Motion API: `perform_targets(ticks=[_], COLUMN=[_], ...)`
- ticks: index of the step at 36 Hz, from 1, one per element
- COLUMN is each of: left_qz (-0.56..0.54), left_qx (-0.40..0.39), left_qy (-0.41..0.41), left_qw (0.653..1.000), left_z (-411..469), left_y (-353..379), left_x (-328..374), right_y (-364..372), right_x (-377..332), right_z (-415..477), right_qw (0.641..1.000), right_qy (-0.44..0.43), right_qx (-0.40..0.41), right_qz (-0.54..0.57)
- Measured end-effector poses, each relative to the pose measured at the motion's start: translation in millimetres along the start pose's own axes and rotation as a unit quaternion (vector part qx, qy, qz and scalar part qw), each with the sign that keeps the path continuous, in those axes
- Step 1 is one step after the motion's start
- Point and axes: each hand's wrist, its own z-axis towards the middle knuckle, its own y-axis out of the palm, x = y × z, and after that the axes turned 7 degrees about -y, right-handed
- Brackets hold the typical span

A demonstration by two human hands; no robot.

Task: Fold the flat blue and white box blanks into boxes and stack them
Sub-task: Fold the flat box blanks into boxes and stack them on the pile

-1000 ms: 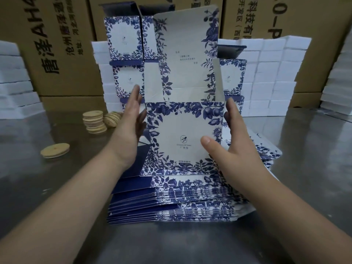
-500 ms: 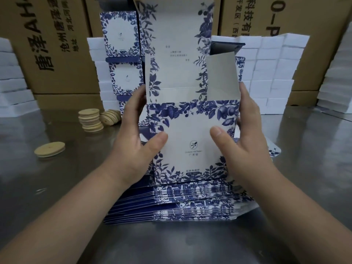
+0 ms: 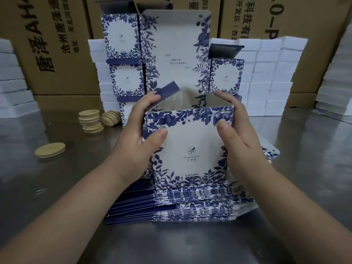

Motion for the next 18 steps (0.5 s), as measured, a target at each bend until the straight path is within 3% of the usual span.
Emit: perform_targets(ticks=[4,7,10,14,18], left_qz=[-0.069,-0.191,-0.226,-0.266,-0.327], left_qx=[0.025,0.049,0.071,0.116,0.14], left_qy=[-0.046,-0.1,-0.123,-0.153,-0.184], left_qw=[0.996,0.975,0.964,0.945,0.916], left_z=[2.9,7.6,10.2,14.5,19.0], left_y=[-1.1,-0.5,0.7,2.7,7.8], left_x=[-1.8,0.9,7.5,14.3,17.6], right_y=[1.7,1.9,2.8,2.3,4.9], right_x=[6.6,9.2,6.0,3.0,1.0], right_z=[4.3,9.1,15.5,26.3,29.8], right_qw=[1.0,0.997,0.988,0.953,0.923], right_qy=[-0.012,-0.008,0.012,0.095,0.159], right_qx=[0.022,0.065,0.112,0.148,0.174], right_qz=[-0.014,0.034,0.102,0.246,0.303])
